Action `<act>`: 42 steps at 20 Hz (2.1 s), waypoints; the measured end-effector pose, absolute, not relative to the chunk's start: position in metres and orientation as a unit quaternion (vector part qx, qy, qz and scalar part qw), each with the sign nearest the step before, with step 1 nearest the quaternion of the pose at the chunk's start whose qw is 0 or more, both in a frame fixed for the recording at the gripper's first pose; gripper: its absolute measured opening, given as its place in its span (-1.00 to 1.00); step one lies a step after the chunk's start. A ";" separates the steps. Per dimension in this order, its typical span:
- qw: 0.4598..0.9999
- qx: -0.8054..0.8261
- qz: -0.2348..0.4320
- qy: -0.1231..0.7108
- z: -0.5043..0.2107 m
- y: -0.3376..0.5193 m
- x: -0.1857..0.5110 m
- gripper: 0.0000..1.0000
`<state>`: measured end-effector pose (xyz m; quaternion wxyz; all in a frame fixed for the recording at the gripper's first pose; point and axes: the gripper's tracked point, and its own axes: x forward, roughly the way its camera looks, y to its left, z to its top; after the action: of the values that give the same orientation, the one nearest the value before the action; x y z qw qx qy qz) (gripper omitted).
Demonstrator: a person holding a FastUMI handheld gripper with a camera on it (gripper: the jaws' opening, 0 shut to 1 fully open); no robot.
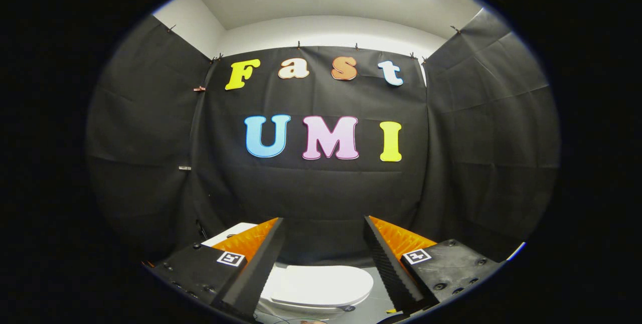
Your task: Open the toilet lid.
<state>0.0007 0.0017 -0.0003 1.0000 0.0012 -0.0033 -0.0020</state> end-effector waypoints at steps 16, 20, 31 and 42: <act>0.999 0.050 -0.012 0.014 -0.016 -0.005 0.011 0.97; 0.997 0.080 -0.015 0.019 -0.031 -0.021 0.016 0.96; 0.979 0.176 -0.048 0.093 -0.115 -0.083 0.044 0.96; 0.948 0.256 -0.066 0.179 -0.225 -0.130 0.079 0.95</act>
<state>0.0786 -0.1301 -0.2245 0.9478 0.2556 0.1787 -0.0661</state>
